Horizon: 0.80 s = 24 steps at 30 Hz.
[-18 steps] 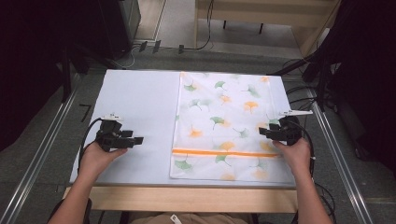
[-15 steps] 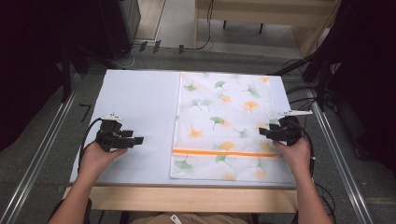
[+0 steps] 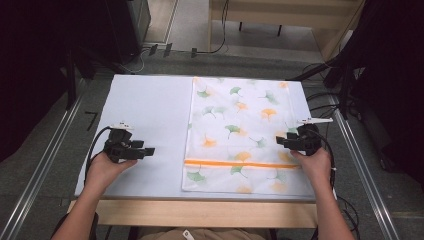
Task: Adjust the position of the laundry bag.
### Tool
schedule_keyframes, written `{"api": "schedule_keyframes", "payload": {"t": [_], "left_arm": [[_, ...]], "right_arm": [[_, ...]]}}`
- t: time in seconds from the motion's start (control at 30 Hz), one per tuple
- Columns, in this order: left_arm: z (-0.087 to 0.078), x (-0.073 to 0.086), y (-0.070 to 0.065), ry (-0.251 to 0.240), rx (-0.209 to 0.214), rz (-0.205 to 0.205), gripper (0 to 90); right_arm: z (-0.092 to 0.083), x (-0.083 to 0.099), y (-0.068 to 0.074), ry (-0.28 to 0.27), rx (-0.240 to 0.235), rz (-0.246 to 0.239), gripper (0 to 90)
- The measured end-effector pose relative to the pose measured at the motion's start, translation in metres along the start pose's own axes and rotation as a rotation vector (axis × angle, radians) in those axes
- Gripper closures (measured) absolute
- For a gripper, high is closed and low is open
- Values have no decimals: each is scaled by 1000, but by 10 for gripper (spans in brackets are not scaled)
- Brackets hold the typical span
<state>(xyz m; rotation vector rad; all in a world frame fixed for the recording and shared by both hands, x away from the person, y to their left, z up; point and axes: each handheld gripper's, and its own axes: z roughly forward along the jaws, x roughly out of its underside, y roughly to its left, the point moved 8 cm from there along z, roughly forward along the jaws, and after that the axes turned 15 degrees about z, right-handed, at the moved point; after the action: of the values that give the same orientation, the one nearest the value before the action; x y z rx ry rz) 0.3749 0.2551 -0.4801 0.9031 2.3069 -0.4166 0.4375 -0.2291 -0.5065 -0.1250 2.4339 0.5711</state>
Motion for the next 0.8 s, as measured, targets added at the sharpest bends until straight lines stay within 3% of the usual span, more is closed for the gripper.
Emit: {"api": "schedule_keyframes", "payload": {"t": [0.23,0.8], "left_arm": [[-1,0,-2,7,9,5,431],[0,0,-3,15,16,-1,418]], "right_arm": [[2,1,-1,5,7,2,456],[3,2,-1,24,-2,0,470]]}}
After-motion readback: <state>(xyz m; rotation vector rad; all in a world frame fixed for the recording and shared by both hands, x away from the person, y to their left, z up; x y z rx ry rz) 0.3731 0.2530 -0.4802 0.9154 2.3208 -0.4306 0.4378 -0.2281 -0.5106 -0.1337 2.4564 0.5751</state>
